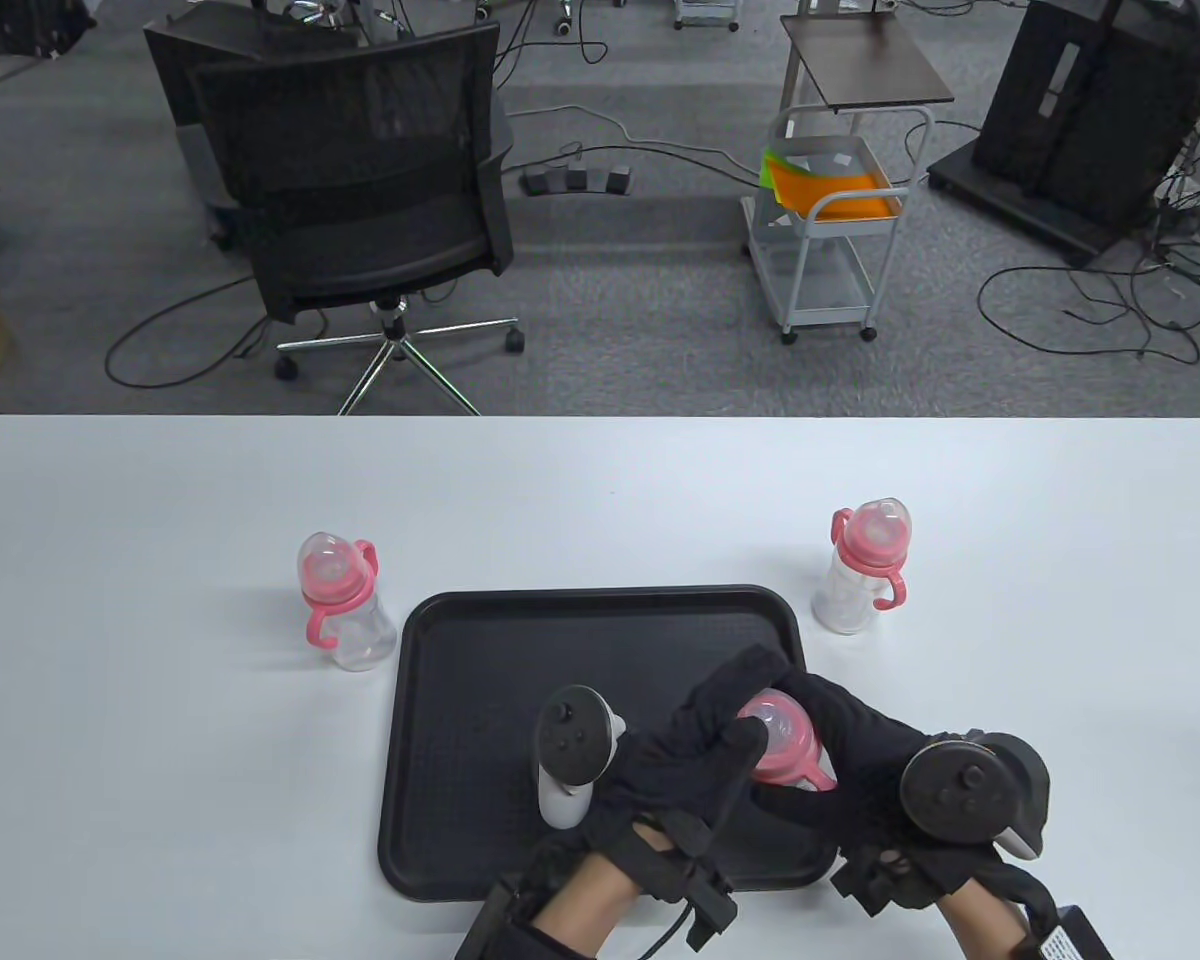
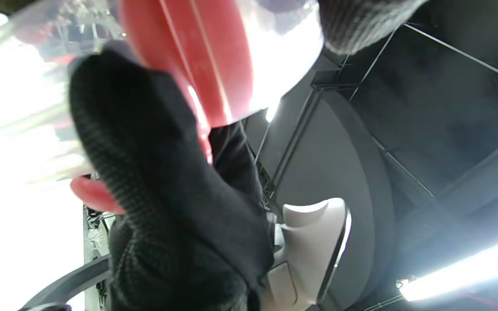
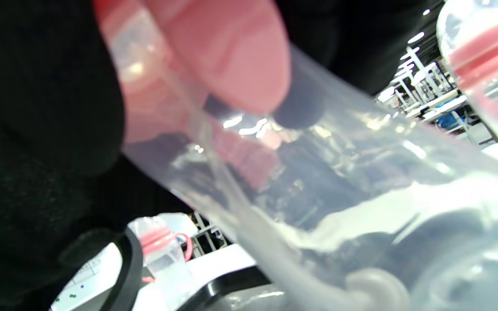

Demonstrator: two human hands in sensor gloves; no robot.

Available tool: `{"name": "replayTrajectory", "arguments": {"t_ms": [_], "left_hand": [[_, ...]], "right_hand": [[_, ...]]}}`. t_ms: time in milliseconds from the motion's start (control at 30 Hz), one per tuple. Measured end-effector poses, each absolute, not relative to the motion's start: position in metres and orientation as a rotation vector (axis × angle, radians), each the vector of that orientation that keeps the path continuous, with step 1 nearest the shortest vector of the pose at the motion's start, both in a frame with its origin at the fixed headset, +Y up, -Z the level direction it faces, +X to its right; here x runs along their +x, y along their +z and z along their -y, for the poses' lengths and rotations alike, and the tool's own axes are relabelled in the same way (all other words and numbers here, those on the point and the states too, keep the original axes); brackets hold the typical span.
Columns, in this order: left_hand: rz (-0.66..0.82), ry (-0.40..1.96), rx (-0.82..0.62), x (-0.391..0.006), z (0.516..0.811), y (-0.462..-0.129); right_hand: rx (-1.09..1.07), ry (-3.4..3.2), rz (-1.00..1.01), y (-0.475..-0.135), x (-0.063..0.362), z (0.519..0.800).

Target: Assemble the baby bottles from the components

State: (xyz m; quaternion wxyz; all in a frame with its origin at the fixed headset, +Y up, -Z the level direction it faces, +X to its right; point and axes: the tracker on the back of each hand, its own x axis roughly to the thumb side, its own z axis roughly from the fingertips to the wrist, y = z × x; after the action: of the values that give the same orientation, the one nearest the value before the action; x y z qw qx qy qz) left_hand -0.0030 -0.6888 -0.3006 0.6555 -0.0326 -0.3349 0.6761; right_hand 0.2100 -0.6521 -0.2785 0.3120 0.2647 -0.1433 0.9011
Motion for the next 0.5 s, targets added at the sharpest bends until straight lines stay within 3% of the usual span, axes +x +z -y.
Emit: {"name": "replayTrajectory", "arguments": {"t_ms": [167, 300, 500], "left_hand": [[0.712, 1.540, -0.106, -0.005, 0.696, -0.305], [0.681, 1.557, -0.014, -0.007, 0.692, -0.304], [0.678, 1.558, -0.140, -0.009, 0.701, -0.307]], "right_hand": [[0.686, 2.358, 0.302, -0.284, 0.207, 0.659], [0.694, 2.383, 0.355, -0.283, 0.201, 0.655], [0.706, 2.369, 0.268, -0.283, 0.201, 0.665]]}}
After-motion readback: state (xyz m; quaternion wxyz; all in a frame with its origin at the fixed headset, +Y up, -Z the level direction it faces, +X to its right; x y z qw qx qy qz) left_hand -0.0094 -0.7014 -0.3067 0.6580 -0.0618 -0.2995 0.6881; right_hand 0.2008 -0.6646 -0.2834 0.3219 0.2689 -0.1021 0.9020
